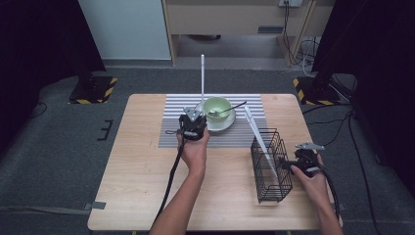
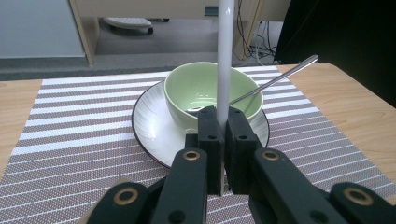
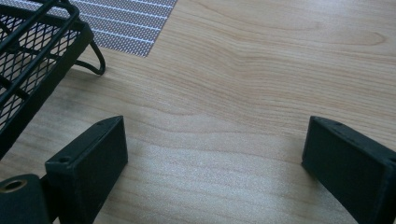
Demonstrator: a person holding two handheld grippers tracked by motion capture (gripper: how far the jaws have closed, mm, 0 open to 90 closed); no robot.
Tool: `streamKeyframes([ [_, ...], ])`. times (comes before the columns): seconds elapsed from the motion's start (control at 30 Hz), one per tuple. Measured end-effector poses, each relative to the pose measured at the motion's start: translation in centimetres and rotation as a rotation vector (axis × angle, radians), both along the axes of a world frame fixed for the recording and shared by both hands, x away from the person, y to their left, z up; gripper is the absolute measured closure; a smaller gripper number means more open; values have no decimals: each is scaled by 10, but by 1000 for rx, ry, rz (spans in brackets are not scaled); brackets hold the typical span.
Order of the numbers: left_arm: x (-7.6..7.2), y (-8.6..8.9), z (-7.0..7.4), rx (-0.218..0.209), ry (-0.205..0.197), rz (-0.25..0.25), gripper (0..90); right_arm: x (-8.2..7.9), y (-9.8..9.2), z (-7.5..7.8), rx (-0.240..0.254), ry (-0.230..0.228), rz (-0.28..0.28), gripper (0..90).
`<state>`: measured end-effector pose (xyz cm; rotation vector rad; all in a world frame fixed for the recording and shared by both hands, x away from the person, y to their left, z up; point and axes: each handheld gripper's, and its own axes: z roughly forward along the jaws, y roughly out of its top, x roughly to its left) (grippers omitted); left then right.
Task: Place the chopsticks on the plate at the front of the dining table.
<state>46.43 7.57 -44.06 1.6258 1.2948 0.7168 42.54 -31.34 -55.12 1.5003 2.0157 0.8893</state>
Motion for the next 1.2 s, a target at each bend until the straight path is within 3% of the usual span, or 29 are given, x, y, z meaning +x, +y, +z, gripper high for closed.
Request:
streamKeyframes([
  [0.93, 20, -7, -23, 41, 56, 62, 861, 0, 1, 0, 0, 3, -14, 54],
  [1.1, 20, -8, -26, 40, 71, 50, 860, -1, 1, 0, 0, 4, -16, 54],
  [1.2, 20, -8, -29, 65, 80, 52, 861, -1, 1, 0, 0, 4, -16, 54],
])
